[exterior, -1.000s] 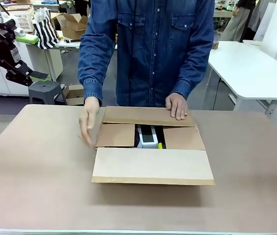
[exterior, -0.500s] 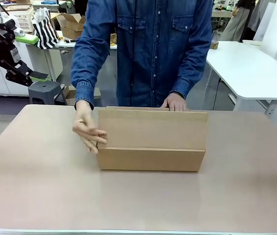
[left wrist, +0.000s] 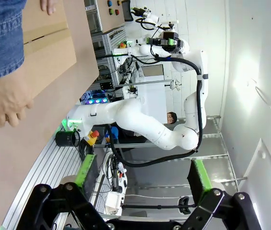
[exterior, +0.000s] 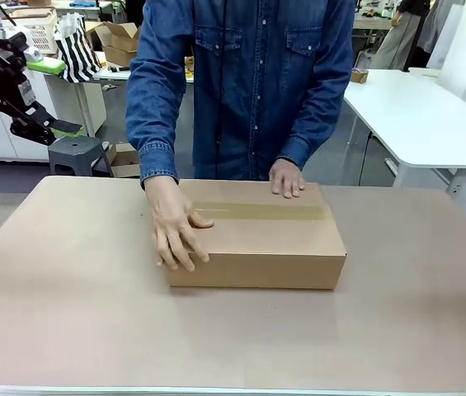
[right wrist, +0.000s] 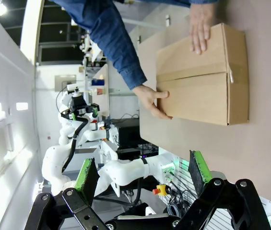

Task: Pack the gift set into the box.
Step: Press and hold the closed box until the human finishes sealing it.

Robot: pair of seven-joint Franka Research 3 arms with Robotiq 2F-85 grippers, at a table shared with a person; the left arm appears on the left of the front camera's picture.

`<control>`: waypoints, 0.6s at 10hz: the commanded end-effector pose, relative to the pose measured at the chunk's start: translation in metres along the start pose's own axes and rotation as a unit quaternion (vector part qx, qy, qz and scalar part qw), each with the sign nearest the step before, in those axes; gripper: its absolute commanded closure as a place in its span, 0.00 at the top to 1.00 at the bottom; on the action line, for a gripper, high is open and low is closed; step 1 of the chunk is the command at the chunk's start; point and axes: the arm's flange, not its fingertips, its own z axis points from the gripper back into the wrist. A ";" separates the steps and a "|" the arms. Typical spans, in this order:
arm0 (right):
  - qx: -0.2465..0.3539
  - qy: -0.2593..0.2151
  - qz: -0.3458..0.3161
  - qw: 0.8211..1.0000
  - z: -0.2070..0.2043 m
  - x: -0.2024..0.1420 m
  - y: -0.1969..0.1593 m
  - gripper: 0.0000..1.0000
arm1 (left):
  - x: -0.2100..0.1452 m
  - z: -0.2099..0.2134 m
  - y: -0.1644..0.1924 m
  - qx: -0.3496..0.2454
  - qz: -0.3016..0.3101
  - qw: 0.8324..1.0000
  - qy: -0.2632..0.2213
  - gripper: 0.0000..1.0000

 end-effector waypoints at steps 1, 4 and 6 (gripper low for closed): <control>0.011 -0.003 0.009 1.000 -0.002 0.001 0.001 1.00 | -0.002 -0.002 0.000 0.003 -0.001 1.000 -0.003 1.00; 0.011 -0.003 0.009 1.000 -0.002 0.001 0.001 1.00 | -0.002 -0.002 0.000 0.003 -0.001 1.000 -0.003 1.00; 0.011 -0.003 0.009 1.000 -0.002 0.001 0.001 1.00 | -0.002 -0.002 0.000 0.003 -0.001 1.000 -0.003 1.00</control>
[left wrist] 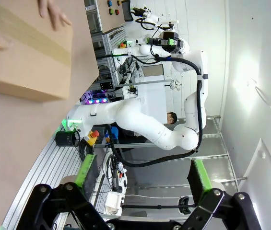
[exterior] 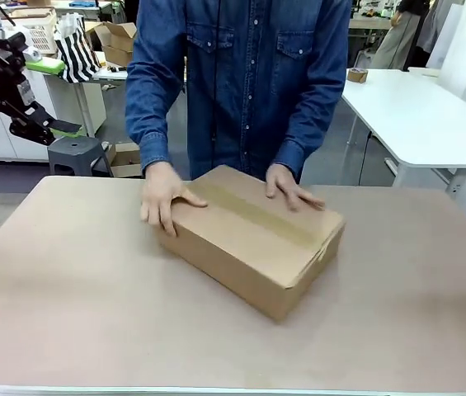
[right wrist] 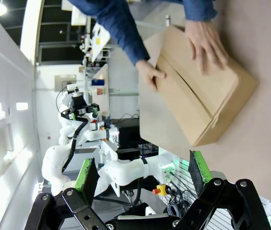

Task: Pack the gift set into the box.
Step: Press and hold the closed box until the human finishes sealing it.

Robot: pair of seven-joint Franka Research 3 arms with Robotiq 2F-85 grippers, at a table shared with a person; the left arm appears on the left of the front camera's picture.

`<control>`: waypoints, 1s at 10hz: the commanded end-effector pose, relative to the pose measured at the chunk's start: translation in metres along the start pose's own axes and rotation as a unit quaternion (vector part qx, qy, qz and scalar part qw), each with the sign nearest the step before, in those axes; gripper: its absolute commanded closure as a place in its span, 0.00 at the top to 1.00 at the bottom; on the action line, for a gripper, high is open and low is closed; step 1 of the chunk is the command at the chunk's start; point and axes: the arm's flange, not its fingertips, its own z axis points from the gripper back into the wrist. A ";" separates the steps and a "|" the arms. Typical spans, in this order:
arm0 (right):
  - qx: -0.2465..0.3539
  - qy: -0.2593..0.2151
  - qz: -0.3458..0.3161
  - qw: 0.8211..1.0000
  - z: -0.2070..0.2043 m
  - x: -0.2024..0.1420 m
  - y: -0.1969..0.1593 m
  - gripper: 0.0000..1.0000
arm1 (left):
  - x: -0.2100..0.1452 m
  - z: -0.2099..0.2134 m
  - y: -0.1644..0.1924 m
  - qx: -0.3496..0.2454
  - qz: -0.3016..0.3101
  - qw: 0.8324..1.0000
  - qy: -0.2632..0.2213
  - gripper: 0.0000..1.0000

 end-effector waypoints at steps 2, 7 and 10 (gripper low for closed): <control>0.011 -0.003 0.009 1.000 -0.002 0.001 0.001 1.00 | -0.002 -0.002 -0.001 0.003 -0.001 1.000 -0.003 1.00; 0.011 -0.003 0.009 1.000 -0.002 0.001 0.001 1.00 | -0.002 -0.002 -0.001 0.003 -0.001 1.000 -0.003 1.00; 0.011 -0.003 0.009 1.000 -0.002 0.001 0.001 1.00 | -0.002 -0.002 -0.001 0.003 -0.001 1.000 -0.003 1.00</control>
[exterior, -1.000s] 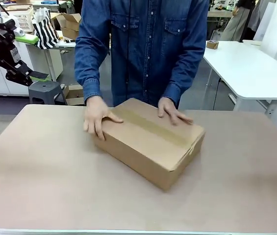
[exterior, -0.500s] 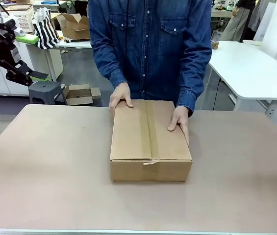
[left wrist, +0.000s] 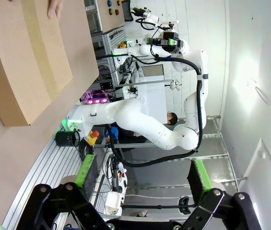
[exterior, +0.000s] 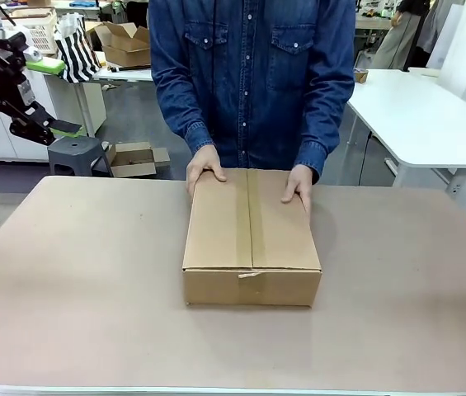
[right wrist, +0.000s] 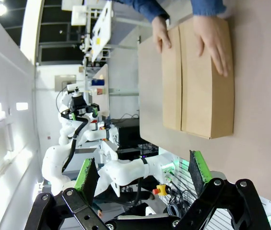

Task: Pack the gift set into the box.
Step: Press and hold the closed box until the human finishes sealing it.

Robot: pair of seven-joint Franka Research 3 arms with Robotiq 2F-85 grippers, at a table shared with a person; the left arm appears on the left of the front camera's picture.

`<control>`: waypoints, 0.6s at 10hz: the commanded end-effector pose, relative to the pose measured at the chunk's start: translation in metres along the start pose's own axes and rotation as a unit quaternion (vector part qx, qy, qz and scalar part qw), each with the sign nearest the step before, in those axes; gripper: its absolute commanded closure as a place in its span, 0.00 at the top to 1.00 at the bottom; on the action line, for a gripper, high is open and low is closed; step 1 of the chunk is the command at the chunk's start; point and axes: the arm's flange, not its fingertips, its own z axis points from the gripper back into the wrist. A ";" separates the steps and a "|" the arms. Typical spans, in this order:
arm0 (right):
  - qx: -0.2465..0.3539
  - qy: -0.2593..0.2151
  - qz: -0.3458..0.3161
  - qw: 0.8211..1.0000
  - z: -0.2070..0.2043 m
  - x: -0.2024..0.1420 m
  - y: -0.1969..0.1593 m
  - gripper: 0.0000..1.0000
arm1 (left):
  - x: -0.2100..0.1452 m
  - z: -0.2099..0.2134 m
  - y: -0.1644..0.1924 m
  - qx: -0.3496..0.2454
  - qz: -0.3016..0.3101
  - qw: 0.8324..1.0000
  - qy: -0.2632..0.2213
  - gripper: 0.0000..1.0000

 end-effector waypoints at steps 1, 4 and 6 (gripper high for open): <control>0.011 -0.002 0.009 1.000 -0.002 0.001 0.001 1.00 | -0.002 -0.002 -0.001 0.003 -0.001 1.000 -0.003 1.00; 0.011 -0.002 0.009 1.000 -0.002 0.001 0.001 1.00 | -0.002 -0.002 -0.001 0.003 -0.001 1.000 -0.003 1.00; 0.011 -0.002 0.009 1.000 -0.002 0.001 0.001 1.00 | -0.002 -0.002 -0.001 0.003 -0.001 1.000 -0.003 1.00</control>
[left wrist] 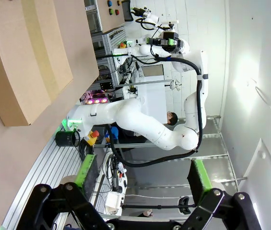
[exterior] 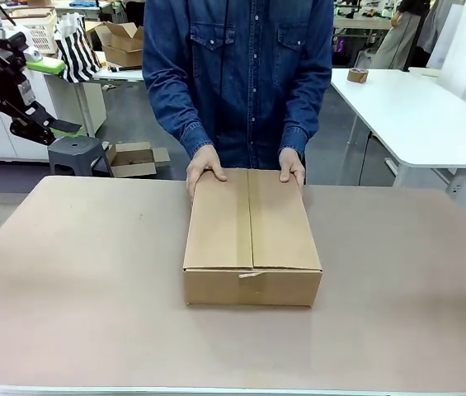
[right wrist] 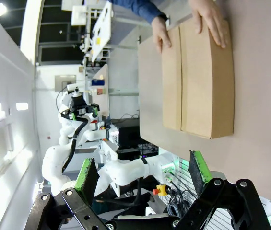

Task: Pack the gift set into the box.
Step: Press and hold the closed box until the human finishes sealing it.

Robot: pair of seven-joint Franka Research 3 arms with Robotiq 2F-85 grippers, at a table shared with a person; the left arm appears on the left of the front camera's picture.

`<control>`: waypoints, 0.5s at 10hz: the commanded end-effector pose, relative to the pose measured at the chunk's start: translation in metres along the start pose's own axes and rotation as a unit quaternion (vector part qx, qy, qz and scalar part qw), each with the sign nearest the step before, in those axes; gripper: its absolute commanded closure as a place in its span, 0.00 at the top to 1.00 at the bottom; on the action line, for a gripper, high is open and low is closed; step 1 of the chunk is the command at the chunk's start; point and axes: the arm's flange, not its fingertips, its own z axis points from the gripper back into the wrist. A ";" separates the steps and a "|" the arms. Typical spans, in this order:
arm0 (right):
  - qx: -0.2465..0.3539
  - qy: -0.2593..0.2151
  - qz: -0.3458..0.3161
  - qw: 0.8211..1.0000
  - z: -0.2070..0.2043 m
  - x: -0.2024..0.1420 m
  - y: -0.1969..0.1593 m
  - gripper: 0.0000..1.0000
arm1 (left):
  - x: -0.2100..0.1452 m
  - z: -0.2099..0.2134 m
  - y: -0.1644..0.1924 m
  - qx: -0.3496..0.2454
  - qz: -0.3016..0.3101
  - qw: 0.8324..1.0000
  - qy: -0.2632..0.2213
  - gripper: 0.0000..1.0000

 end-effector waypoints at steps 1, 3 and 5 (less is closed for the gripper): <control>0.011 -0.002 0.009 1.000 -0.002 0.001 0.001 1.00 | -0.002 -0.002 -0.001 0.003 -0.001 1.000 -0.003 1.00; 0.011 -0.002 0.009 1.000 -0.002 0.001 0.001 1.00 | -0.002 -0.002 -0.001 0.003 -0.001 1.000 -0.003 1.00; 0.011 -0.002 0.009 1.000 -0.002 0.001 0.001 1.00 | -0.002 -0.002 -0.001 0.003 -0.001 1.000 -0.003 1.00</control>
